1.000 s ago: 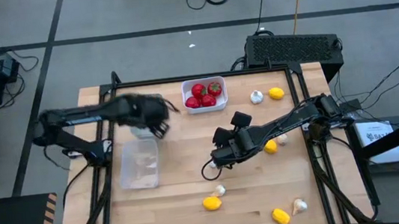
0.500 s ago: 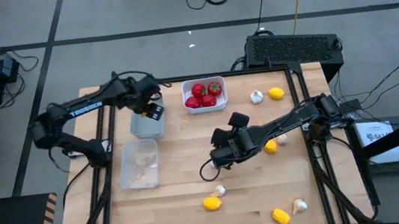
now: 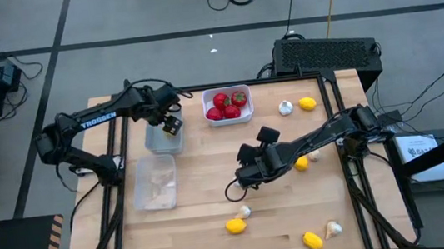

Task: Sort produce into baskets
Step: Put the yellow lemon into the gray bin

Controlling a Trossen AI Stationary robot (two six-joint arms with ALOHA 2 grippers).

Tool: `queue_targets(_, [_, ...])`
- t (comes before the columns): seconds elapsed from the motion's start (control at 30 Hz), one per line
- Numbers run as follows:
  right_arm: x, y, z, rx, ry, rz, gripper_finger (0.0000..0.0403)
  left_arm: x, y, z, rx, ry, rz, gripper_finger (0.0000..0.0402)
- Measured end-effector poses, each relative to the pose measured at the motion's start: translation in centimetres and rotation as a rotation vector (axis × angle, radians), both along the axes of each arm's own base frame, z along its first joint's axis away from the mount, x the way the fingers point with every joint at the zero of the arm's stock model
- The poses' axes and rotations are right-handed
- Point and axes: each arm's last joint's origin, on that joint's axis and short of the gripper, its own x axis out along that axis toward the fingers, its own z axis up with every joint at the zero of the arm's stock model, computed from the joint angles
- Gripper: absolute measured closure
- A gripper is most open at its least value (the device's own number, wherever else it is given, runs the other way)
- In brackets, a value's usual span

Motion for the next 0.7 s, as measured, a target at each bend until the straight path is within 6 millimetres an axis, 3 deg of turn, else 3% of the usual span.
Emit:
queue_targets(0.2, [0.0, 0.0, 0.0, 0.0, 0.001, 0.0, 0.0044, 0.2, -0.6, 0.0, -0.017, 0.003, -0.042, 0.0114])
queue_targets(0.4, [0.0, 0.0, 0.0, -0.001, 0.005, 0.004, 0.0044, 1.7, -3.3, 0.7, -0.106, -0.091, -0.178, 0.0114])
queue_targets(0.57, [-0.1, 0.0, 0.0, 0.013, 0.02, 0.007, 0.0044, 3.5, -8.0, 2.9, -0.14, -0.313, -0.371, 0.0114])
queue_targets(0.7, [-0.5, 0.3, -0.1, 0.018, 0.043, 0.003, 0.0044, 4.6, -14.3, 4.3, -0.164, -0.489, -0.571, 0.0114])
